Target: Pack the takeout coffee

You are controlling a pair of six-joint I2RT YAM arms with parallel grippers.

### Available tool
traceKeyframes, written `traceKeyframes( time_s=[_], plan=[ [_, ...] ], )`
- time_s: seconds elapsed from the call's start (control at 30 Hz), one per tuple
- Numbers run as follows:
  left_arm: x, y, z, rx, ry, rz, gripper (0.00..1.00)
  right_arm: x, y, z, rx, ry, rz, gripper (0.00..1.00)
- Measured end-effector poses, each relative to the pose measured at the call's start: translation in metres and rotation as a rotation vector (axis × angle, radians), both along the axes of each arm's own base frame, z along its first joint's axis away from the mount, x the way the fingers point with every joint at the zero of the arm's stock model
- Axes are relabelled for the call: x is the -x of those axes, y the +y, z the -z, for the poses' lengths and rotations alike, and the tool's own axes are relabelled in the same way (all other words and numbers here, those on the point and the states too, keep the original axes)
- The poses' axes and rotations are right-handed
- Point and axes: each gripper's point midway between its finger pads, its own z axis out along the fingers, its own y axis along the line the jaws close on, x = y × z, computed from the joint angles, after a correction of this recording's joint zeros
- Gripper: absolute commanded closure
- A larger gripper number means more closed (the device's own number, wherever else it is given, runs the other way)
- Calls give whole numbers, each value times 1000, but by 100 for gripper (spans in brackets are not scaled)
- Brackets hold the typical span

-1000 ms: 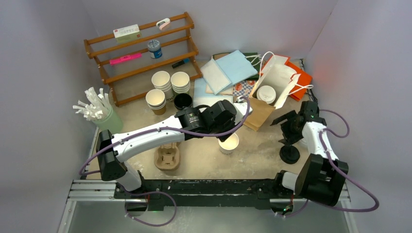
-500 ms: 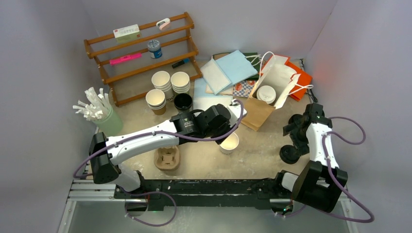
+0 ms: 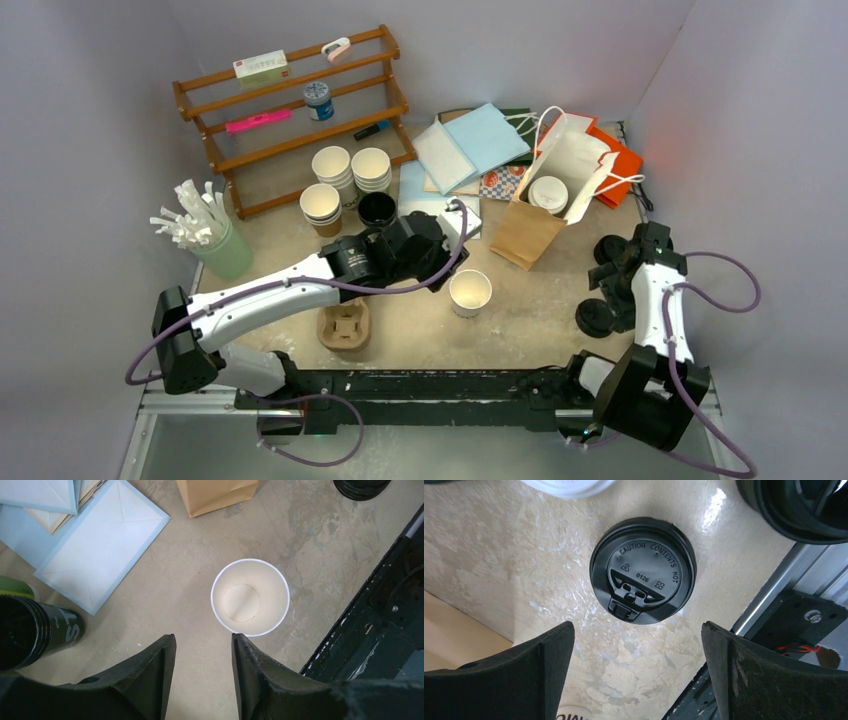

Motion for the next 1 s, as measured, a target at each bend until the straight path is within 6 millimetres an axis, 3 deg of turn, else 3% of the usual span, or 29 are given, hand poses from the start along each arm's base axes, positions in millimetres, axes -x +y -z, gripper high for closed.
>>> traceKeyframes(
  time_s=[0.33,0.67,1.0],
  plan=[
    [-12,29,-1,51,4,-40,52,3,13,18,-66,2,-7,1],
    [-10,36,-3,68,-5,-18,52,10,-2,26,-2,78,16,1],
    [-14,40,2,54,-6,-13,52,3,-5,36,-8,95,19,1]
  ],
)
